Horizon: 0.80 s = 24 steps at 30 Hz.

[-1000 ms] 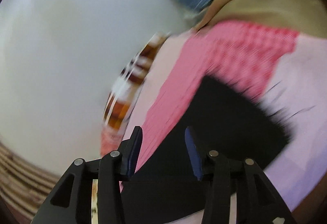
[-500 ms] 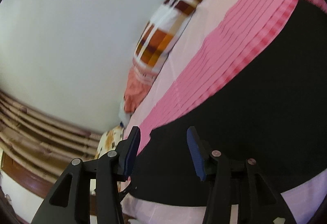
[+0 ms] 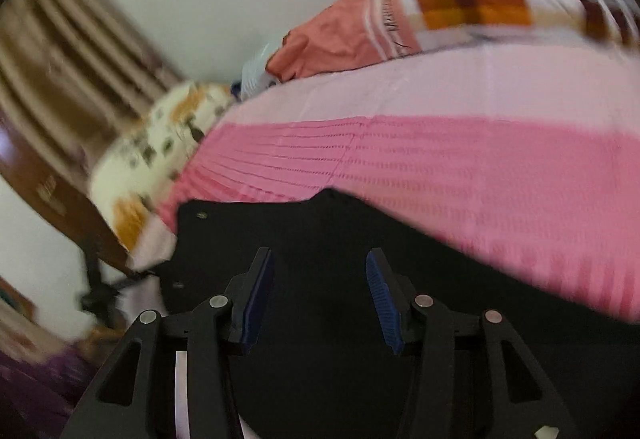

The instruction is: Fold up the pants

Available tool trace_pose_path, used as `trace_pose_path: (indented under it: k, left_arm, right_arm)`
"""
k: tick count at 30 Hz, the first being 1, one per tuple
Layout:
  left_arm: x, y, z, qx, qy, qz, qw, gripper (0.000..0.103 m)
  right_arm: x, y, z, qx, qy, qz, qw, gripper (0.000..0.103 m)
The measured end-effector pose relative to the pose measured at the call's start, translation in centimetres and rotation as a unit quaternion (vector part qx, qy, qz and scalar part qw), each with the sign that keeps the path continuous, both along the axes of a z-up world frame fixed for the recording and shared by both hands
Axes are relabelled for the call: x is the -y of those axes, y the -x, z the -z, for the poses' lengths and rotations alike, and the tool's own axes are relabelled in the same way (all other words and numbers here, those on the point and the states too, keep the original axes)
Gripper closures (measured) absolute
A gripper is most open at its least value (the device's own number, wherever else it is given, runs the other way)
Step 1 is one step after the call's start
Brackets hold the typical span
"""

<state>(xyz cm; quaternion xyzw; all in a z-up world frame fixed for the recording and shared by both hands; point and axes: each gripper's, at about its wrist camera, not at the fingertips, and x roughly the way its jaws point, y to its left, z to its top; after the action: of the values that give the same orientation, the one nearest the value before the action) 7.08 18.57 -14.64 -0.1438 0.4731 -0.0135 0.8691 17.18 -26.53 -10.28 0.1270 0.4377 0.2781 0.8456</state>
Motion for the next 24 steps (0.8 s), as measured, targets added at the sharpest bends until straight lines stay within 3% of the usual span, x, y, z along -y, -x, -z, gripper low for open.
trace_pose_path:
  k: [4, 9, 13, 15, 17, 20, 24]
  left_arm:
    - [0.0, 0.0, 0.1, 0.006, -0.005, 0.002, 1.0000, 0.077]
    - [0.6, 0.0, 0.0, 0.009, -0.033, 0.000, 0.9994, 0.071]
    - [0.5, -0.2, 0.1, 0.006, -0.032, -0.007, 0.9994, 0.066]
    - [0.3, -0.2, 0.1, 0.002, -0.033, -0.013, 0.9994, 0.062]
    - [0.1, -0.1, 0.1, 0.000, -0.029, -0.019, 0.9994, 0.059]
    - [-0.1, 0.0, 0.2, 0.000, -0.029, -0.028, 0.9992, 0.054]
    - [-0.2, 0.2, 0.4, 0.006, -0.028, -0.038, 0.9989, 0.052]
  right_arm:
    - [-2.2, -3.4, 0.6, 0.003, 0.042, -0.047, 0.998, 0.057]
    - [-4.8, -6.5, 3.1, -0.040, 0.070, -0.118, 0.990, 0.059]
    - [-6.3, -6.5, 4.2, -0.057, 0.068, -0.169, 0.982, 0.084]
    - [-7.6, -6.0, 4.0, -0.042, 0.087, -0.194, 0.976, 0.085]
    - [-7.7, -6.4, 4.2, -0.037, 0.096, -0.190, 0.976, 0.093]
    - [-6.8, -7.2, 4.2, -0.026, 0.082, -0.156, 0.984, 0.095]
    - [-7.0, -7.2, 4.5, 0.003, 0.103, -0.121, 0.987, 0.097]
